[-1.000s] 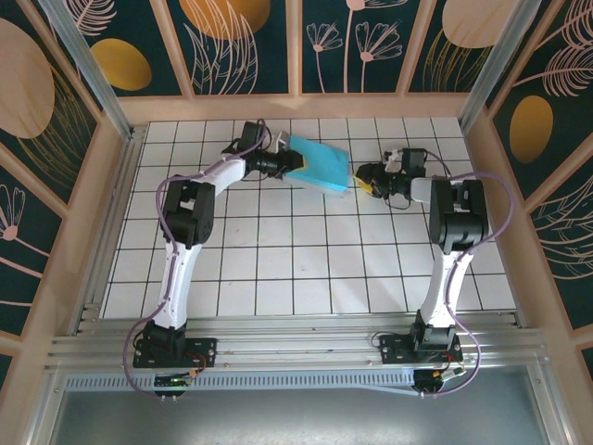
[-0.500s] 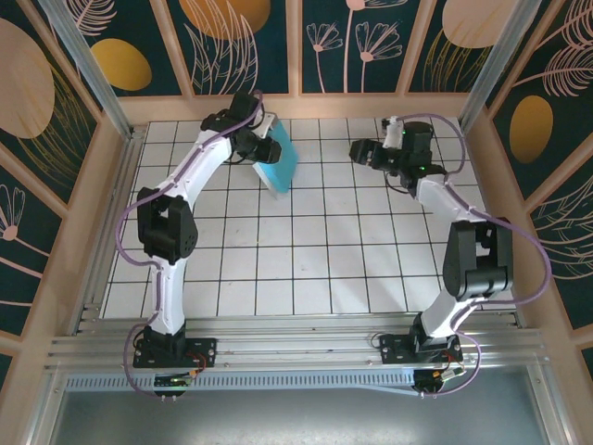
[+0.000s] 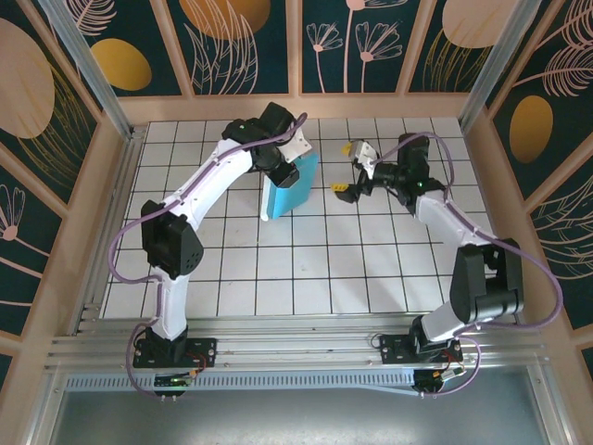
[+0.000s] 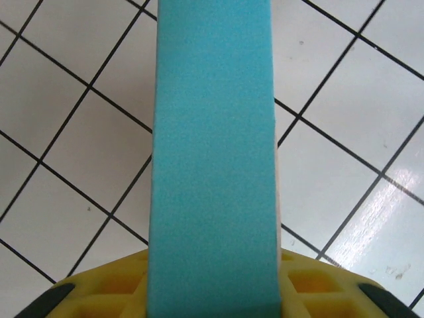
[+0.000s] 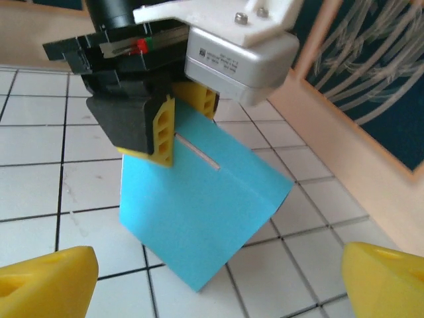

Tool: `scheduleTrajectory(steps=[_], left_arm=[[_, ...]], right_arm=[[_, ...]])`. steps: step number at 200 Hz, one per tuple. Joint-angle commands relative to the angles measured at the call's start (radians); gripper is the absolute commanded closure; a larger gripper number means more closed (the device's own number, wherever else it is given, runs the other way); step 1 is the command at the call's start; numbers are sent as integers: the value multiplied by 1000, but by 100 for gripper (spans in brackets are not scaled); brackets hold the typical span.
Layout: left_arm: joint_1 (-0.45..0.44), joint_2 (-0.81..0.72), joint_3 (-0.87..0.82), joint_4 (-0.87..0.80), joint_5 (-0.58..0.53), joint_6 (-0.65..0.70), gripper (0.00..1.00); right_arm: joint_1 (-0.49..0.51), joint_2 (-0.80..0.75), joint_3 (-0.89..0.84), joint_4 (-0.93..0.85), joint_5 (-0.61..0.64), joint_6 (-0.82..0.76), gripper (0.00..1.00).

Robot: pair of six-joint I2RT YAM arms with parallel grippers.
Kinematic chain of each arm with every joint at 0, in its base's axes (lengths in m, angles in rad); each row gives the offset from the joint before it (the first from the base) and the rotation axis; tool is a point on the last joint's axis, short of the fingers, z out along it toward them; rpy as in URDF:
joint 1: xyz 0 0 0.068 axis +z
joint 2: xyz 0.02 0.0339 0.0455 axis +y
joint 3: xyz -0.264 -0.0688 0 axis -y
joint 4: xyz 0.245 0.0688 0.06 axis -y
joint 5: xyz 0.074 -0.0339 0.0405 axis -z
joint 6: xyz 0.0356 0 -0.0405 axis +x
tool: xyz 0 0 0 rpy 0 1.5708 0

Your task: Fold the paper box

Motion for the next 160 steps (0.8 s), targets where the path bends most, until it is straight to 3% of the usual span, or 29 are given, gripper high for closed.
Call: scheduleTrajectory(steps=[1,47,87,121,160], left_arm=[[-25,-57,9,-25,29,105,68],[-43,-64,-18,-5,44,152,72],[-52,-62,-12,1,55,167,73],[-59,-56,7,-2,55,181,73],[-62,-59,2,-4,51,197,74]], right_arm=[[-6,100,127,-190,-150,-285,6],[21,263,306,-330,-192,-404,8],[53,369,413,-531,-247,-524,18],[70,437,520,-705,-263,-610,41],[71,443,533,-722,-278,-610,59]])
